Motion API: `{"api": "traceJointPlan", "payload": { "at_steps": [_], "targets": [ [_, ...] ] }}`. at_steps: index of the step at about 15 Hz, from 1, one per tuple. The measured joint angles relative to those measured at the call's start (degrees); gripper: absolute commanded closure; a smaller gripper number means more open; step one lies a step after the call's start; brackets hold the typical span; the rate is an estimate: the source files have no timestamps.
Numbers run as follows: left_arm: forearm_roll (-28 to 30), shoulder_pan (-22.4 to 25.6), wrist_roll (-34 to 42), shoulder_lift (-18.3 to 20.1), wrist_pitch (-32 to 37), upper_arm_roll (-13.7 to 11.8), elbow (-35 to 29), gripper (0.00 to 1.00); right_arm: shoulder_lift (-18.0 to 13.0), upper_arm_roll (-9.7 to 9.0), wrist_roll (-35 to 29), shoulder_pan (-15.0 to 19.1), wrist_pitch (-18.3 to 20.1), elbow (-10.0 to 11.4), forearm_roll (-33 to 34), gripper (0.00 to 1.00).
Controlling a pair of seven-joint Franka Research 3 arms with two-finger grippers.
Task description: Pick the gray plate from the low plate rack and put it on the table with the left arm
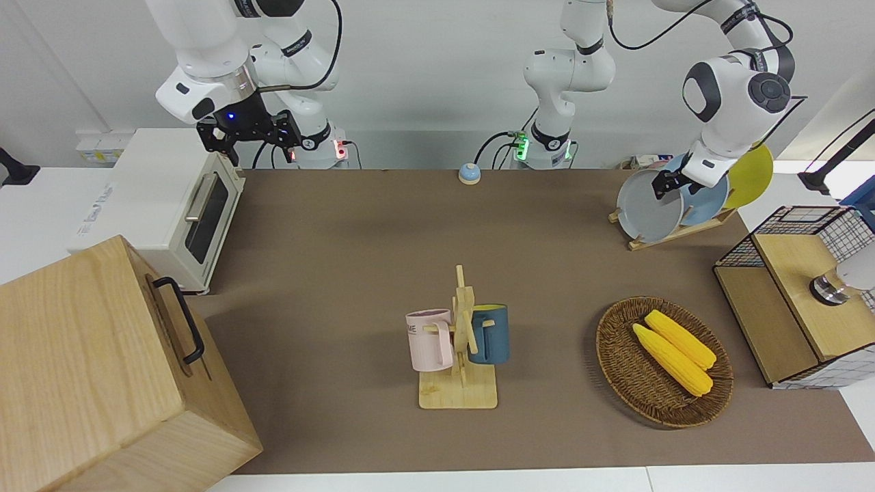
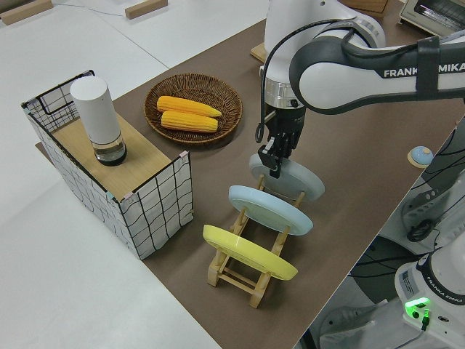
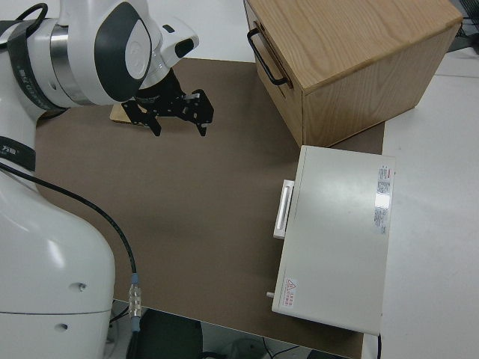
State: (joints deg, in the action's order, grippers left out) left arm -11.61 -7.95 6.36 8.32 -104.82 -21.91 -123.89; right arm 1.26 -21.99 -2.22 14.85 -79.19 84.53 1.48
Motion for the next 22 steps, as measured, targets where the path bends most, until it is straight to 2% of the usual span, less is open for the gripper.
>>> {"api": "traceJointPlan", "payload": {
  "at_steps": [15,22],
  "targets": [
    [0.11,-0.02,-0.09,0.52,0.32,-0.08,0.36,1.0,0.0,0.0,0.0,0.0,0.0,0.0,0.0,0.017],
    [0.11,-0.21,-0.09,1.27,8.65,-0.07,7.45,1.0,0.0,0.0,0.0,0.0,0.0,0.0,0.0,0.017]
  ]
}}
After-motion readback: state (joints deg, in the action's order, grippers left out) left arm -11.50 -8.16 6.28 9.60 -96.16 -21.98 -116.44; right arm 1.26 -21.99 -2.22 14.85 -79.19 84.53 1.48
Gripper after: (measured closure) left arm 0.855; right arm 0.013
